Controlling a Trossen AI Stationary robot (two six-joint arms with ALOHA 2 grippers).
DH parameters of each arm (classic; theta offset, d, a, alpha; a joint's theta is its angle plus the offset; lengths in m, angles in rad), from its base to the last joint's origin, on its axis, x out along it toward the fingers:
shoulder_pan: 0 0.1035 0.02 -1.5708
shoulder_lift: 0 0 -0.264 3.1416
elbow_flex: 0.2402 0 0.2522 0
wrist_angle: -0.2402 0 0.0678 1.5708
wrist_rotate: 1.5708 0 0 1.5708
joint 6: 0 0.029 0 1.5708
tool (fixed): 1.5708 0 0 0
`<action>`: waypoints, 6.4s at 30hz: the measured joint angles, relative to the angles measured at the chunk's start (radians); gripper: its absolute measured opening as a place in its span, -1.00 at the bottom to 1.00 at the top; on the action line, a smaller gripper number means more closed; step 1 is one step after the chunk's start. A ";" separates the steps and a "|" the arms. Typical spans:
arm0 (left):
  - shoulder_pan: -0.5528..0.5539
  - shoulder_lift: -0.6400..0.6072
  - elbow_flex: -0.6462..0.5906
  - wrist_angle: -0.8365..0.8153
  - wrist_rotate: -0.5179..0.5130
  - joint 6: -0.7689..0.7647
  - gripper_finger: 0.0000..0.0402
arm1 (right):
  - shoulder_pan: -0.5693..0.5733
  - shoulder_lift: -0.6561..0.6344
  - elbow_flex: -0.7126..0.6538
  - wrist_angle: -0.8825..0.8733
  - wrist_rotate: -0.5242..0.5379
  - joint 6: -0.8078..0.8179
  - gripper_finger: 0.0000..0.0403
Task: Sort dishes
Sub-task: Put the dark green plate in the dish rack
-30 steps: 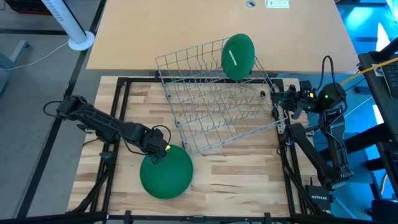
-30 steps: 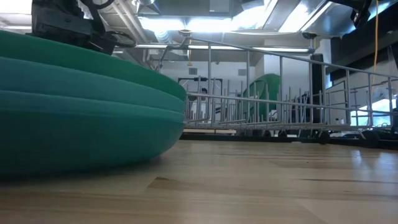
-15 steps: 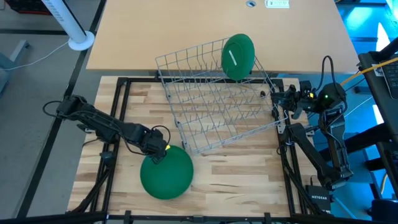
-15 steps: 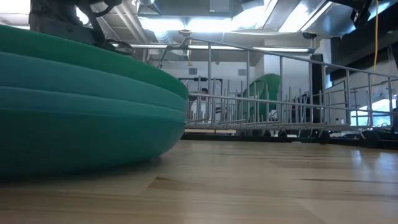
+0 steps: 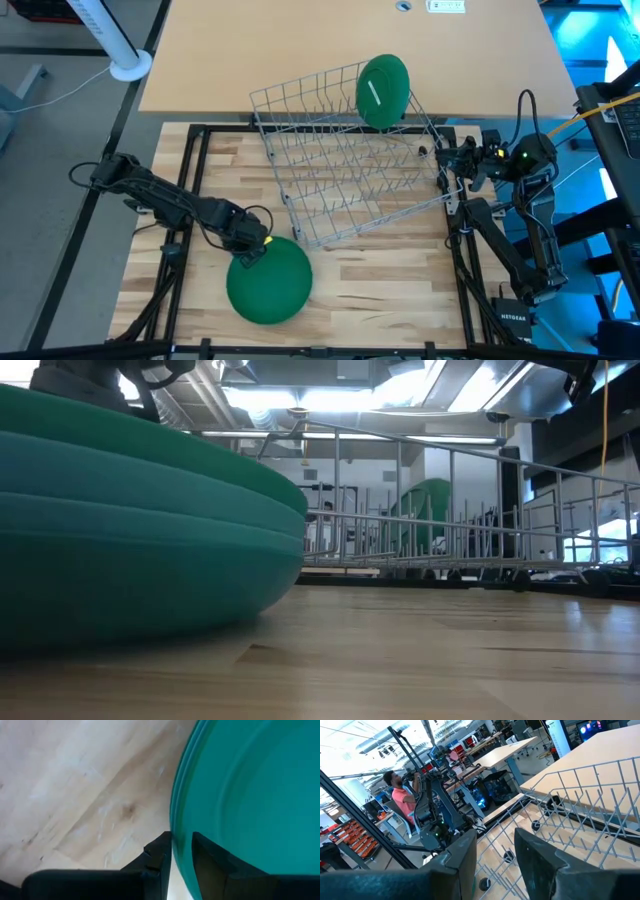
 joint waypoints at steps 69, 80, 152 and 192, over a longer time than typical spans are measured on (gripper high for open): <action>-0.005 -0.006 0.375 -0.318 -0.149 0.055 -1.00 | 0.000 0.000 0.000 -0.005 -0.034 0.041 -0.31; -0.025 -0.006 0.521 -0.405 -0.202 0.082 -1.00 | 0.000 0.000 0.000 0.200 -0.003 0.247 -0.31; 0.226 0.010 0.769 -0.035 -0.979 0.740 -1.00 | 0.000 0.002 0.000 0.385 0.190 0.454 -0.31; 0.227 0.008 0.768 -0.042 -0.764 0.815 -0.50 | 0.475 0.654 0.163 0.776 0.026 -0.128 -0.31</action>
